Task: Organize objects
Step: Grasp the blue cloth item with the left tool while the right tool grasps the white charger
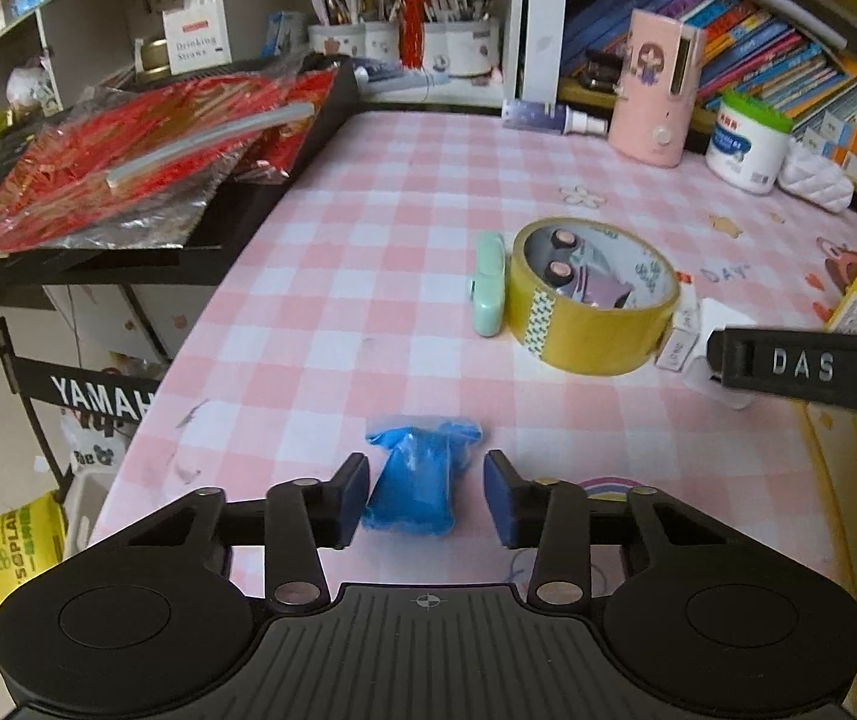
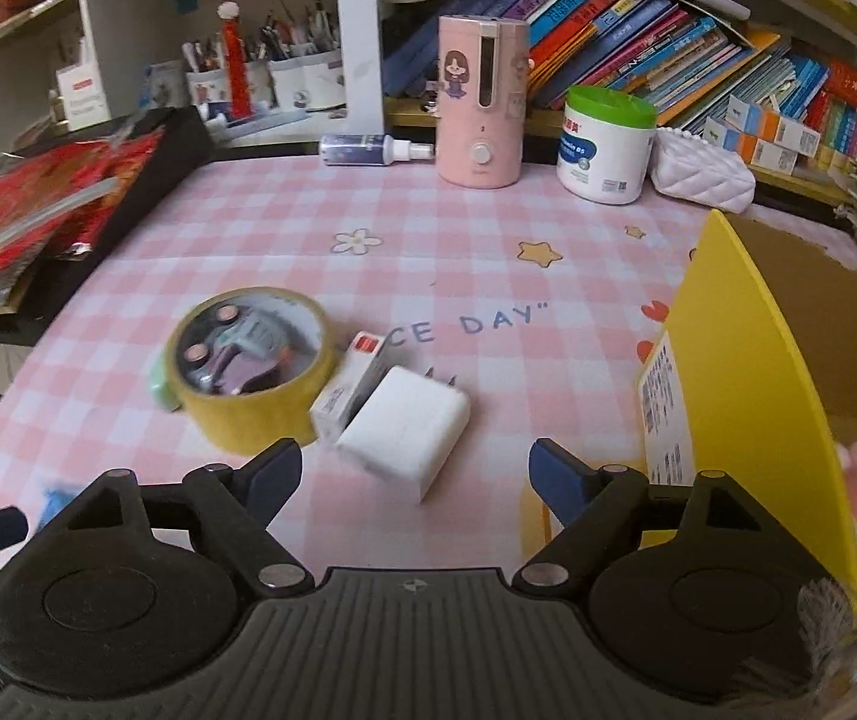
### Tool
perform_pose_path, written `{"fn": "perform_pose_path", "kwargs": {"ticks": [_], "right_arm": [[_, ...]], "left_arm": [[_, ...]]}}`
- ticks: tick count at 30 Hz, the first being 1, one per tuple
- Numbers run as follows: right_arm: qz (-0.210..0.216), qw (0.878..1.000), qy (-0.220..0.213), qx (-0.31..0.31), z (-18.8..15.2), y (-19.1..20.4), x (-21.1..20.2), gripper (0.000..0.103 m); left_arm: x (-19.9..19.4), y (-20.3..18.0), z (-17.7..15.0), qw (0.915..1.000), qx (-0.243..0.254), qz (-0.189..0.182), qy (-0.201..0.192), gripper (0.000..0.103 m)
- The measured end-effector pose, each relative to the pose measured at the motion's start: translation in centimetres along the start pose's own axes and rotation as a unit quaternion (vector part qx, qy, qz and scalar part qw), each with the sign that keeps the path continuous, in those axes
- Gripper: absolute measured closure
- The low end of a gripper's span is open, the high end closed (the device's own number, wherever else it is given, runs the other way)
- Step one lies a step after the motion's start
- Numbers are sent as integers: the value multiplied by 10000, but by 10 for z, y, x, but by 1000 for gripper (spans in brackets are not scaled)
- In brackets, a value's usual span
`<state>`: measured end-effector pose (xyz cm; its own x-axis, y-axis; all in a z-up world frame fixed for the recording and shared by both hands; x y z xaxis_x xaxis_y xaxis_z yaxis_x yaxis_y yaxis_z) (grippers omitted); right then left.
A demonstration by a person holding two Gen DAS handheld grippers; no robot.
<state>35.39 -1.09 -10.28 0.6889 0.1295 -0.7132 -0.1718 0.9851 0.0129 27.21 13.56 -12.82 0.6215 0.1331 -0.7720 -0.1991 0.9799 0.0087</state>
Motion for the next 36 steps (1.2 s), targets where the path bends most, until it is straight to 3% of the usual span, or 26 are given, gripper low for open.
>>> {"fn": "perform_pose_path", "kwargs": {"ticks": [2, 9, 13, 17, 28, 30, 31, 32, 36], "right_arm": [[-80, 9999, 49, 84, 2, -4, 9, 23], [14, 9993, 331, 144, 2, -2, 37, 29], [140, 9992, 359, 114, 2, 1, 48, 48], [197, 9993, 293, -99, 0, 1, 41, 58], [263, 9969, 618, -398, -28, -5, 10, 58], [196, 9970, 650, -367, -29, -6, 11, 53], [150, 9975, 589, -350, -27, -6, 11, 43], [117, 9981, 476, -361, -24, -5, 11, 38], [109, 9980, 469, -421, -23, -2, 23, 43]], "left_arm": [[6, 1, -1, 10000, -5, 8, 85, 76], [8, 0, 2, 9999, -37, -113, 94, 78], [4, -3, 2, 9997, -57, -208, 83, 78], [-4, -4, 5, 9995, -133, -282, 2, 78], [-29, -16, -5, 9985, -113, -523, -83, 78], [-32, -15, -6, 9986, -86, -510, -105, 79], [-34, -14, -6, 9986, -73, -503, -121, 79], [-36, -13, -7, 9986, -74, -499, -131, 78], [-41, -10, -8, 9986, -117, -491, -156, 79]]}}
Point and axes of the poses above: each gripper's, at about its wrist camera, not at the fingertips, and x roughly the way its jaws point, y to its left, z to its top, the point moved 8 cm from there along x, roughly the way its jaws point
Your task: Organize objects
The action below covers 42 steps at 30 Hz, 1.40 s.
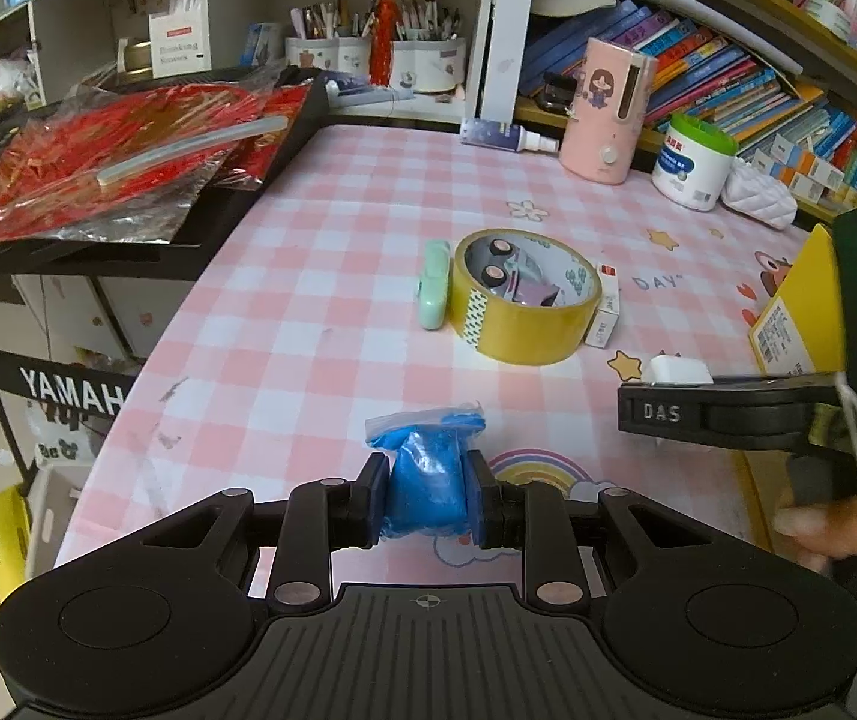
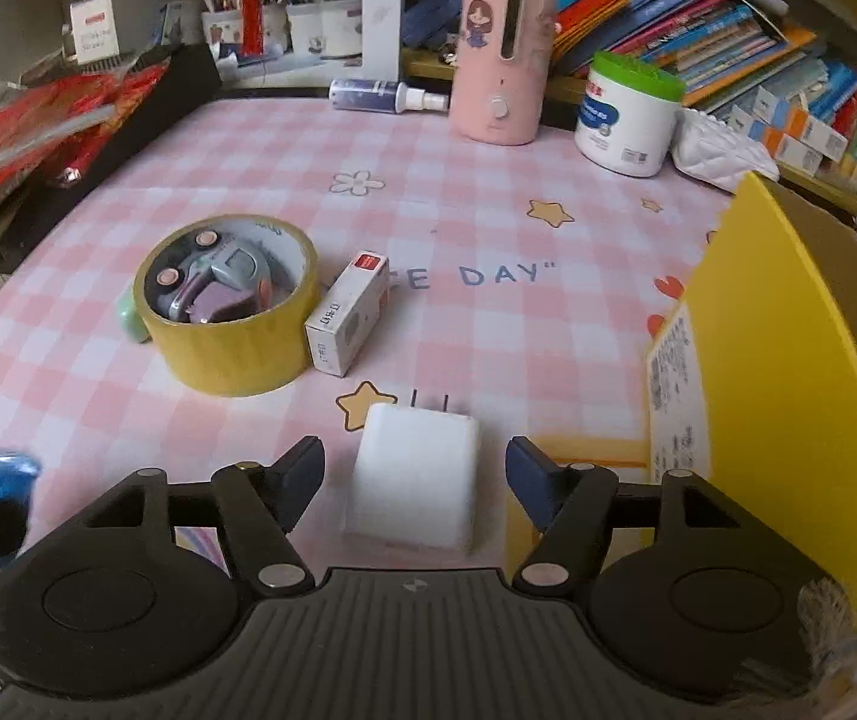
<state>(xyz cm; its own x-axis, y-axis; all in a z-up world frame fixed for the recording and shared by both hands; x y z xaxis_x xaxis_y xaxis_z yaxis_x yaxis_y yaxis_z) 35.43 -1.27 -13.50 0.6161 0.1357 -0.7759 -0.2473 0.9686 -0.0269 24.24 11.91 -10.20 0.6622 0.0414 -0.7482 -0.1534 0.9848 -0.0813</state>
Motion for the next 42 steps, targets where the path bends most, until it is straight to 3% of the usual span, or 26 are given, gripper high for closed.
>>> {"fn": "perform_pose_path", "kwargs": {"ticks": [3, 8, 18, 42], "right_arm": [[121, 9999, -28, 67, 0, -1, 0, 62], [294, 9996, 0, 12, -6, 4, -20, 62], [624, 9969, -423, 222, -13, 5, -88, 62], [548, 9966, -437, 432, -125, 18, -185, 62]], "left_arm": [[-5, 1, -1, 10000, -7, -8, -51, 79], [-17, -1, -1, 9998, 17, -109, -159, 79], [-49, -6, -17, 9990, 94, -282, -328, 79], [-135, -12, -109, 9964, 366, -649, -400, 79]]}}
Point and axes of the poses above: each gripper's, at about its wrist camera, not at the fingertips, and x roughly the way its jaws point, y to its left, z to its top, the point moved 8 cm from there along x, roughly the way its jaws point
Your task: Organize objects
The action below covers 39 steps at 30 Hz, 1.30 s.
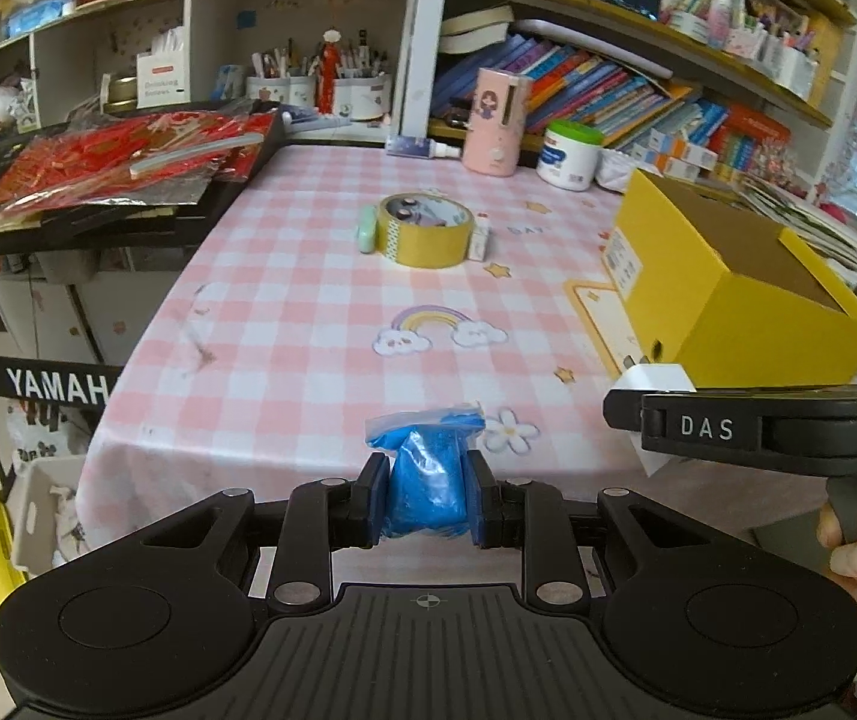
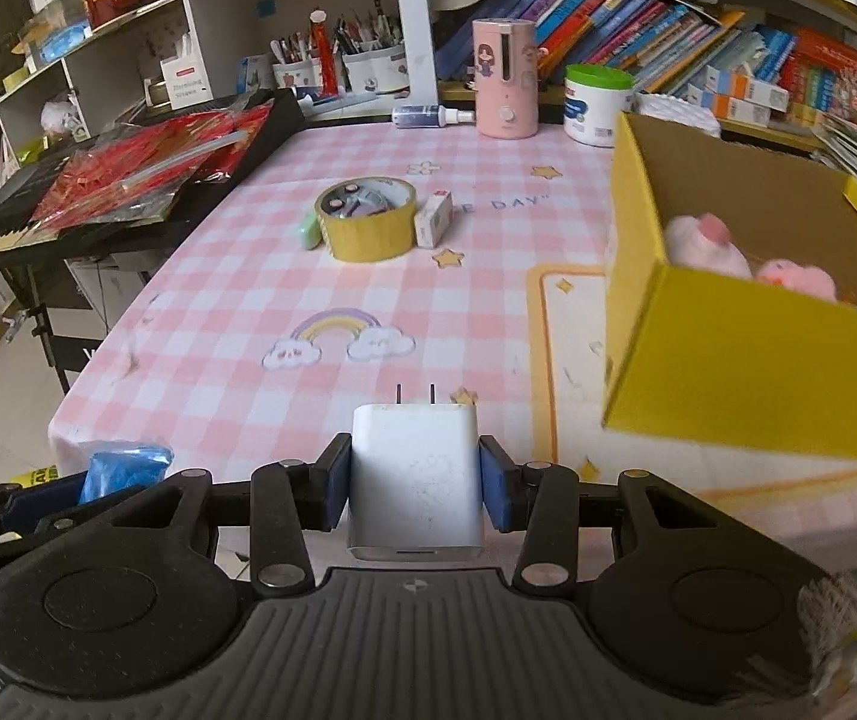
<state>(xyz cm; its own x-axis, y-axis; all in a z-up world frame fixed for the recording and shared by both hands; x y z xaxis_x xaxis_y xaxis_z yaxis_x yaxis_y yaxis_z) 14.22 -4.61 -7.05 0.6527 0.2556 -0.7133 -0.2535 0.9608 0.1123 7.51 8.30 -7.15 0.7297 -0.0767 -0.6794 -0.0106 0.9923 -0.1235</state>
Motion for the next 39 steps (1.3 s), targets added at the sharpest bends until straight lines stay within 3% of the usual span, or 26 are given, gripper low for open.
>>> {"fn": "perform_pose_path", "kwargs": {"ticks": [9, 22, 39], "right_arm": [[-367, 9982, -57, 464, -36, -29, -37, 62], [-1032, 9871, -153, 1211, -67, -88, -79, 62], [-1459, 9739, -115, 1736, -76, -155, -94, 62]], "left_arm": [[-14, -33, -16, 9982, 450, -402, 23, 79], [-18, -97, -23, 9875, 1143, -1081, 10, 79], [8, -157, -15, 9772, 1524, -1469, 140, 79]]}}
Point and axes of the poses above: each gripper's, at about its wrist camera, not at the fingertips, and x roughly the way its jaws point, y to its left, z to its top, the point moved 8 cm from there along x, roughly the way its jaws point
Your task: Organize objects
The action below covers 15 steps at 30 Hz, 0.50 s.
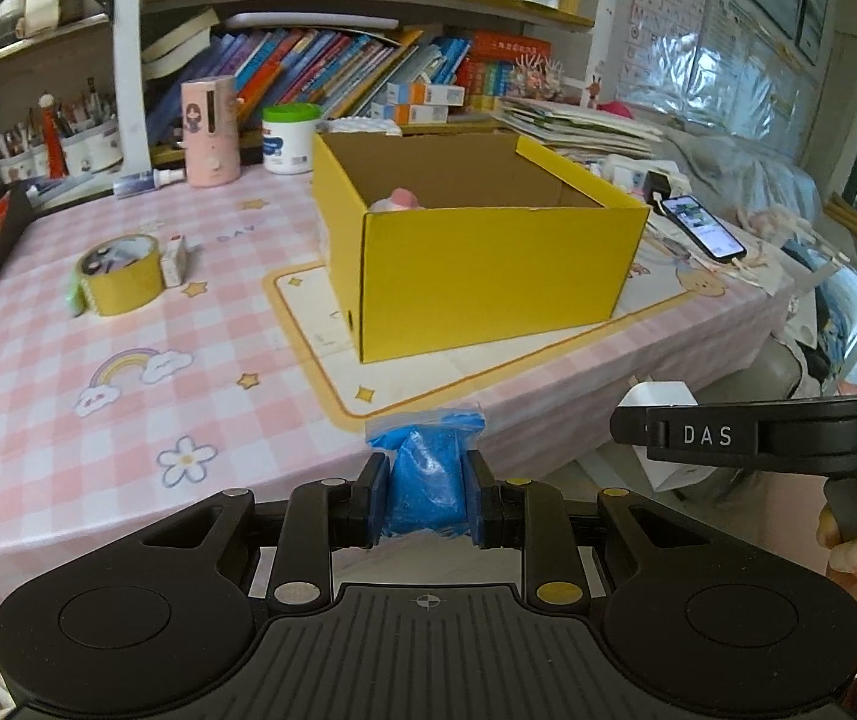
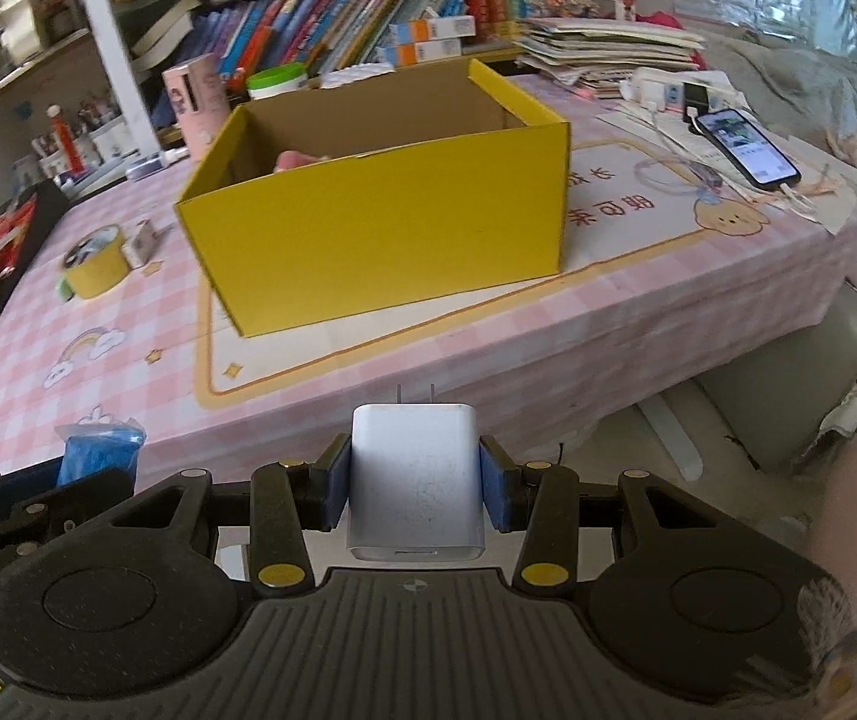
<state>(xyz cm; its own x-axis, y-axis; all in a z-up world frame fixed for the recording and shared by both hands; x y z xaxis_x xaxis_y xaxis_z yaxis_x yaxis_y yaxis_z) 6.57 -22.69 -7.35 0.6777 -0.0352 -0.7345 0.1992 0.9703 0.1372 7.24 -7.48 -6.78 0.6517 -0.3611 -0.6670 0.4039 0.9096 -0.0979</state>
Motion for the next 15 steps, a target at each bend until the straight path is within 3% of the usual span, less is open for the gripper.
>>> {"fn": "perform_pose_path", "kwargs": {"ticks": [8, 15], "right_arm": [[-27, 9999, 106, -39, 16, -12, 19, 62], [13, 9989, -454, -86, 63, -22, 19, 62]], "left_arm": [[22, -9, 18, 10000, 50, -50, 33, 79], [28, -18, 69, 9981, 248, 22, -562, 79]]}}
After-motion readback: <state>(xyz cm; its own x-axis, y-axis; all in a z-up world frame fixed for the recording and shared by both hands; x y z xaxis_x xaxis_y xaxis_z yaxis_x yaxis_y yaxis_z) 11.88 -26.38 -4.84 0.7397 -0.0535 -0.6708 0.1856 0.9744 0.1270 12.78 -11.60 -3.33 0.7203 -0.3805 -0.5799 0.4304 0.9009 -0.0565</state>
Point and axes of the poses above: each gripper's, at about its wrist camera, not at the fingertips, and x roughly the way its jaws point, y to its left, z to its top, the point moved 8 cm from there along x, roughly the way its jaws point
